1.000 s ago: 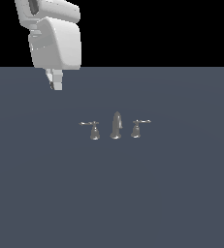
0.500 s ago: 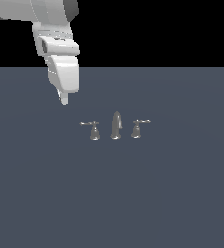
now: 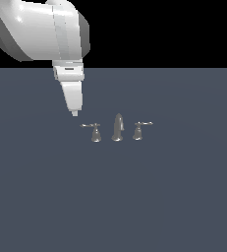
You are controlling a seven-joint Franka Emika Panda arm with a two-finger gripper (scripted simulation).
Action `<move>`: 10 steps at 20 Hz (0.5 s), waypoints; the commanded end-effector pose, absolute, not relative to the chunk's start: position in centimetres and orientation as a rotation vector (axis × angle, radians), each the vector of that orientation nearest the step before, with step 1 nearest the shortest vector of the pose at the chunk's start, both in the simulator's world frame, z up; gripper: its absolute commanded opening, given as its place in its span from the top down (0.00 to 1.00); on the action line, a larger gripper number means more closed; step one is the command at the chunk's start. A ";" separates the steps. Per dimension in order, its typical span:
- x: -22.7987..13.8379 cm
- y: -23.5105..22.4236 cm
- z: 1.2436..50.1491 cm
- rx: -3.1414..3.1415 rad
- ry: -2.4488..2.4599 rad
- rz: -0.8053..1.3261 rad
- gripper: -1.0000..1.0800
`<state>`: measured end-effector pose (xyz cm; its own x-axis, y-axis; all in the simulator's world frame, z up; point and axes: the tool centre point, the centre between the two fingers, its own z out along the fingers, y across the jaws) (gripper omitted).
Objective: Turn on the faucet by rotating a designated handle.
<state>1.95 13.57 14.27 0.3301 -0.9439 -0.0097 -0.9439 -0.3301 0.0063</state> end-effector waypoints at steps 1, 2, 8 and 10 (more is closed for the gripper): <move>3.5 13.2 12.8 -2.511 1.890 0.011 1.00; 4.1 13.0 12.3 -2.491 1.916 0.010 1.00; 6.9 12.0 9.7 -2.389 2.043 0.002 1.00; 7.6 11.7 9.1 -2.362 2.074 0.001 1.00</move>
<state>7.00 11.96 9.55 0.1512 -0.9885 -0.0002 -0.9885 -0.1512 0.0032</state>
